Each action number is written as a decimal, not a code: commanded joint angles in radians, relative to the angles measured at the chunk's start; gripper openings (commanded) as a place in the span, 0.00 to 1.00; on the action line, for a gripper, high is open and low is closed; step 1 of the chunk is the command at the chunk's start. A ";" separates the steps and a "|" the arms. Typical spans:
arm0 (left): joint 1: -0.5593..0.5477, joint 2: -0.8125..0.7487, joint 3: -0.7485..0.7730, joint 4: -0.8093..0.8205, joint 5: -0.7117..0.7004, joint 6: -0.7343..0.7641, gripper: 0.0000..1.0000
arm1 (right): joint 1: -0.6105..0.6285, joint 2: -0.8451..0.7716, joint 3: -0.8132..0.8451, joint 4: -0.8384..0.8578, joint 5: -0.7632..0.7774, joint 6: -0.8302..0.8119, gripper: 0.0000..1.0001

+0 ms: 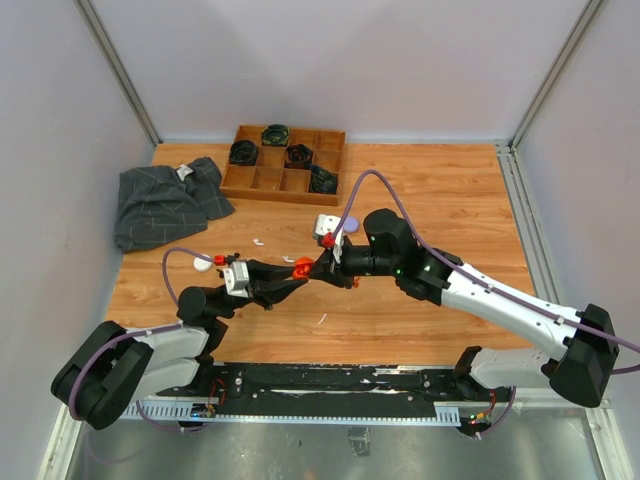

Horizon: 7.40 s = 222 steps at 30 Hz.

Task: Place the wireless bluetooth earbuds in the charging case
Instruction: Place the earbud in the charging case, then adjust the earbud at the center of the board, then pick up the earbud from the center of the board, then place the earbud in the charging case.

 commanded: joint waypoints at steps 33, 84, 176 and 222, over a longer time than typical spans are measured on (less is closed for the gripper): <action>-0.012 0.058 -0.012 0.244 -0.087 -0.001 0.00 | -0.009 0.018 0.194 -0.051 -0.041 -0.004 0.32; -0.011 -0.121 -0.096 -0.067 -0.317 0.159 0.00 | -0.305 0.676 0.236 -0.550 0.289 0.081 0.22; -0.011 -0.193 -0.054 0.045 -0.230 0.036 0.00 | -0.047 0.009 0.251 -0.326 0.454 0.029 0.06; -0.010 -0.205 -0.026 0.213 -0.195 -0.110 0.00 | 0.156 -0.032 -0.034 0.314 0.198 -0.067 0.07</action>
